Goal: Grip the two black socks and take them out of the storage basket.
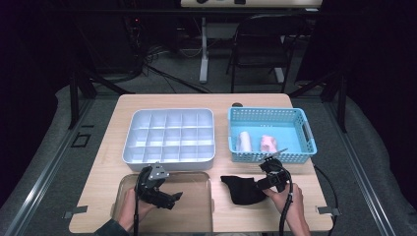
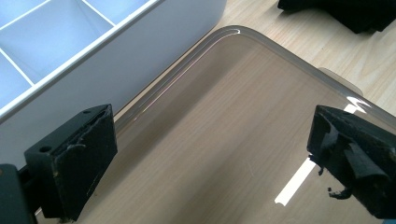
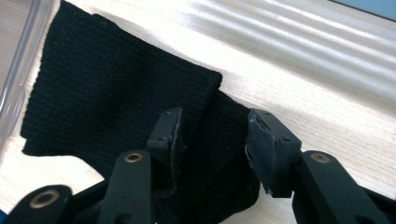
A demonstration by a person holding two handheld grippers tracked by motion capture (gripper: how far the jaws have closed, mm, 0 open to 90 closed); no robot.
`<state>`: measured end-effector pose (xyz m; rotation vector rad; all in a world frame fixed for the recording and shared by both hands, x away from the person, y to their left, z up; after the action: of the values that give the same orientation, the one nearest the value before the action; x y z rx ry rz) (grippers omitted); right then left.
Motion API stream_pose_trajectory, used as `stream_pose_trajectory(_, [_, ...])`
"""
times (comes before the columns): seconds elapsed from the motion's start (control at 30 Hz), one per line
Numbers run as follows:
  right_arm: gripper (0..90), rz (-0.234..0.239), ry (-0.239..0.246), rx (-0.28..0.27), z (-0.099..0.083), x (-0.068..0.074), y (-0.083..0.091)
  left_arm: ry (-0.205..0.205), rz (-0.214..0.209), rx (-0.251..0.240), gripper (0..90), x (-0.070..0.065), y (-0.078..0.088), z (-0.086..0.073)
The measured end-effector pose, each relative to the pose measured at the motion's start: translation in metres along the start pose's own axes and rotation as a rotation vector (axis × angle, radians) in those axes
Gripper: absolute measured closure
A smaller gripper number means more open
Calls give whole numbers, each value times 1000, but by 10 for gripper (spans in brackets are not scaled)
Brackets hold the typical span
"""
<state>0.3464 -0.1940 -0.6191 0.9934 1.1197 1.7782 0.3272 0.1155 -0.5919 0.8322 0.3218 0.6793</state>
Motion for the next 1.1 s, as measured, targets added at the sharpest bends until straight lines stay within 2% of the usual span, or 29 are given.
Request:
stream_pose_trajectory(0.13, [625, -31, 12, 15, 0, -1, -5, -3, -2, 3, 16, -1, 0, 0])
stream_pose_trajectory(0.17, [698, -41, 13, 9, 0, -3, -4, -3, -3, 3, 16, -1, 0, 0])
stream_pose_trajectory(0.2, [731, -62, 17, 10, -1, -5, -5, -2, -3, 3, 16, -1, 0, 0])
stream_pose_trajectory(0.33, [833, -51, 22, -7, 0, -6, -4, -3, 1, 3, 15, -1, -1, 0])
stream_pose_trajectory(0.5, [860, -51, 38, -44, 4, -3, 2, -4, -3, 2, 15, -1, -1, 0])
stream_pose_trajectory(0.57, [860, -25, 35, -87, 7, 1, 8, -4, -3, 2, 15, -2, -1, 0])
stream_pose_trajectory(0.63, [860, -18, 36, -108, 9, 4, 15, -5, -5, 3, 16, -2, -1, 0])
stream_pose_trajectory(0.67, [860, 5, 37, -121, 10, 7, 17, -6, -5, 4, 15, -2, -1, 0])
stream_pose_trajectory(0.73, [860, 22, 36, -142, 12, 10, 21, -6, -8, 2, 16, -3, -2, 0])
stream_pose_trajectory(0.8, [860, 73, 38, -155, 13, 15, 25, -6, -10, 3, 16, -4, -2, 0])
stream_pose_trajectory(1.0, [857, 154, 50, -194, 17, 30, 36, -9, -21, 2, 22, -9, -4, 1])
stream_pose_trajectory(1.1, [856, 175, 63, -210, 18, 37, 39, -15, -29, 7, 24, -12, -5, 2])
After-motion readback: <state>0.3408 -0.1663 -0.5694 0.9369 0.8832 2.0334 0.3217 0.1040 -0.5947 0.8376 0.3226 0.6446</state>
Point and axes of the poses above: each handheld gripper's, and its own axes: y roughly backward along the jaws, z roughly out of its top, x roughly to its left, the point moved 9 cm from there along -y, roughly forward along the jaws, and after that the axes turned 1 degree about x, right-handed, at the moved point
